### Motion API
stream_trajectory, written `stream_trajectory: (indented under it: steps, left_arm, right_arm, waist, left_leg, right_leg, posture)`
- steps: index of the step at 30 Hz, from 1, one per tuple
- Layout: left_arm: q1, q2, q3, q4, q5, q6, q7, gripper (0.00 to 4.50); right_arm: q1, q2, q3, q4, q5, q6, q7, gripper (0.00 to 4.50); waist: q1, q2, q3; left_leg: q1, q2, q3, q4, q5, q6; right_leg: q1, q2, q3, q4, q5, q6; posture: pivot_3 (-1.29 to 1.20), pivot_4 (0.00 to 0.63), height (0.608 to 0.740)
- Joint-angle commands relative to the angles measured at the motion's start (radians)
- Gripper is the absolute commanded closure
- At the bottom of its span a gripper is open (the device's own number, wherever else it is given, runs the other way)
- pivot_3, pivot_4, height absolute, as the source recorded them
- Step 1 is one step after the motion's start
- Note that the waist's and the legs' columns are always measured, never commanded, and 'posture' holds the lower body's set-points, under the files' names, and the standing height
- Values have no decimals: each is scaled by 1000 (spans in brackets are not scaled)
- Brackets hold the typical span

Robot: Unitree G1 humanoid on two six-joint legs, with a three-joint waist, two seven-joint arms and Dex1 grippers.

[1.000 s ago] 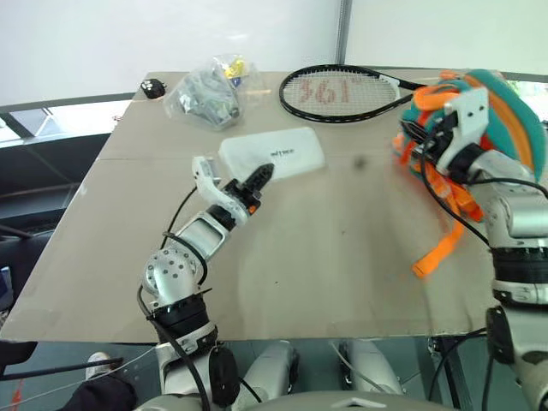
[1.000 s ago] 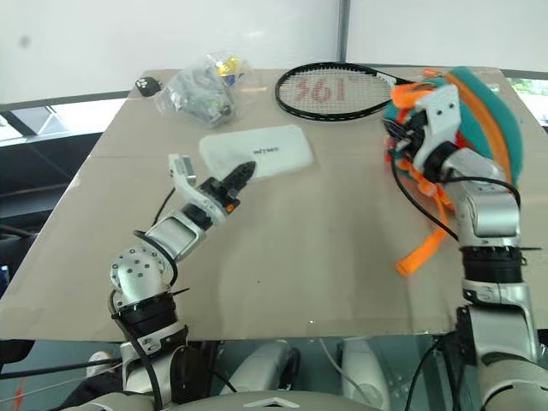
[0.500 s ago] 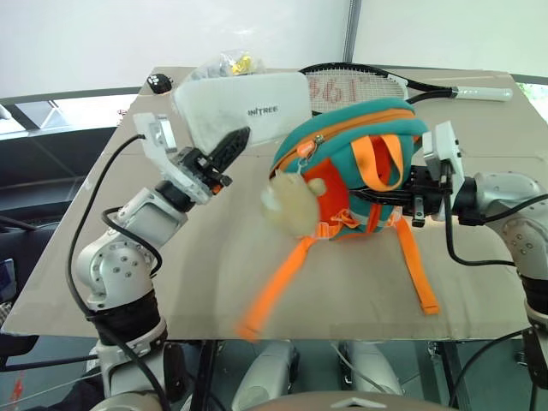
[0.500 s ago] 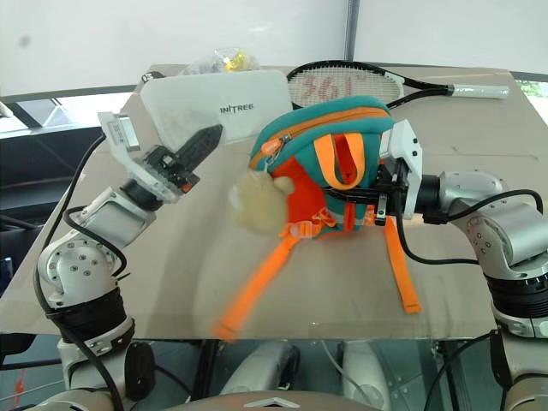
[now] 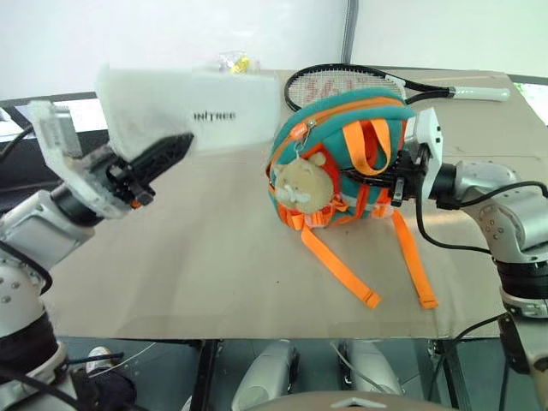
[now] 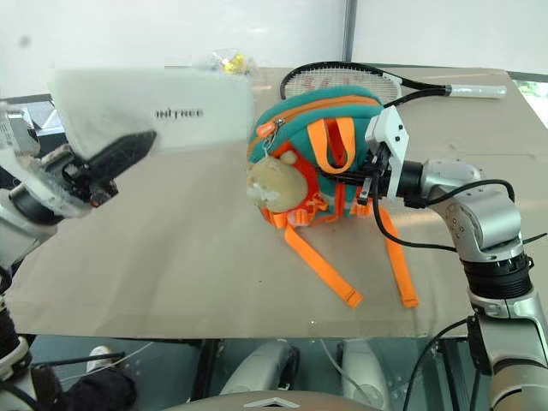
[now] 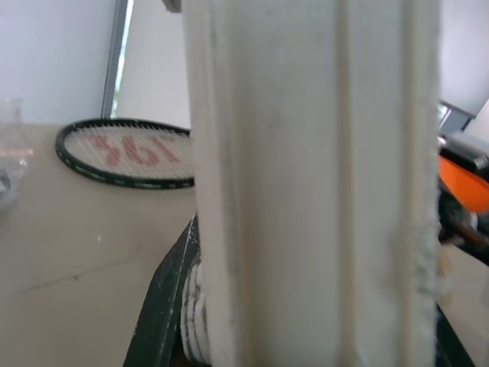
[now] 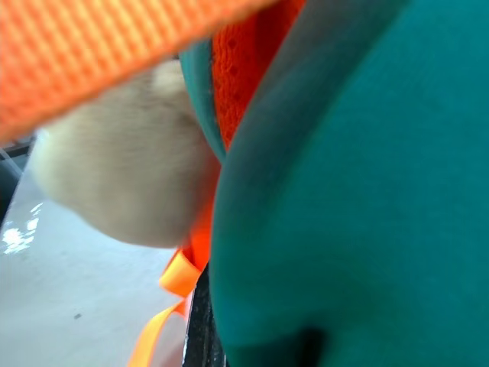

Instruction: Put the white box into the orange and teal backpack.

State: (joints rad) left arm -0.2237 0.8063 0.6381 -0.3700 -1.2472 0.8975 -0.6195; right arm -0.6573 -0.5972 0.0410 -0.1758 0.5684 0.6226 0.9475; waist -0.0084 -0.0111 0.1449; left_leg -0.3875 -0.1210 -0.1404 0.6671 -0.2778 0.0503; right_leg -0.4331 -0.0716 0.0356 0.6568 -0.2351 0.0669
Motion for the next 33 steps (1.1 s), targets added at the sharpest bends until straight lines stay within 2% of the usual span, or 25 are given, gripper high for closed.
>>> stream_trajectory:
  steps: [1, 5, 9, 12, 17, 23, 29, 33]
  left_arm:
    - [13, 30, 67, -67, -12, -73, -109, 3414]
    - [60, 28, 36, -110, 55, -130, -172, 3414]
    - [71, 21, 9, -141, 35, -143, -187, 3414]
    - [112, 32, -45, -152, 133, -186, -247, 3414]
    - [120, 45, -216, -149, 324, -314, -351, 3414]
    - [-89, -10, -491, -11, 553, -444, -386, 3414]
    - [-365, -222, -792, 167, 791, -422, -275, 3414]
    - [-446, -334, -929, 270, 923, -399, -226, 3414]
  right_arm:
    - [-44, -1, -23, 26, 0, -26, 21, 4426]
    - [-63, -2, -28, 46, 22, -19, 69, 4426]
    - [-69, -14, -31, 53, 22, -12, 97, 4426]
    - [-70, -16, -50, 40, 54, 7, 113, 4426]
    - [-76, -16, -73, 14, 120, 42, 143, 4426]
    - [-79, -15, -66, -8, 162, 59, 165, 4426]
    - [-72, 3, -54, -50, 195, 75, 163, 4426]
    - [-54, 23, -45, -84, 203, 85, 139, 4426]
  waist:
    - [2, 0, 0]
    - [-1, 0, 0]
    - [-2, 0, 0]
    - [-2, 0, 0]
    - [2, 0, 0]
    - [5, 1, 1]
    - [9, 1, 1]
    - [3, 0, 0]
  left_leg:
    - [0, 0, 0, 0, 0, 0]
    - [0, 0, 0, -1, 0, 0]
    - [0, 0, 0, -1, 0, 0]
    - [1, 0, 0, -1, 0, 0]
    - [1, 0, 1, -1, 0, 0]
    - [0, 0, 1, -2, 0, 0]
    - [-3, 0, -1, 0, 0, 0]
    - [-7, -1, -2, 1, 0, 1]
  right_leg:
    - [0, 0, 0, 0, 0, 0]
    - [0, 0, 0, 0, 0, 0]
    - [0, 0, 1, 0, 0, 0]
    - [0, 0, 1, 0, 0, 0]
    - [0, 0, 2, 0, 0, 0]
    - [0, 0, 2, -1, 0, 0]
    - [-1, -1, -1, -2, 0, 0]
    - [-4, -1, -2, -2, 0, 0]
  posture:
    - [0, 150, 739]
    - [0, 150, 739]
    - [0, 150, 739]
    - [0, 150, 739]
    - [0, 150, 739]
    - [0, 150, 739]
    - [0, 150, 739]
    - [0, 150, 739]
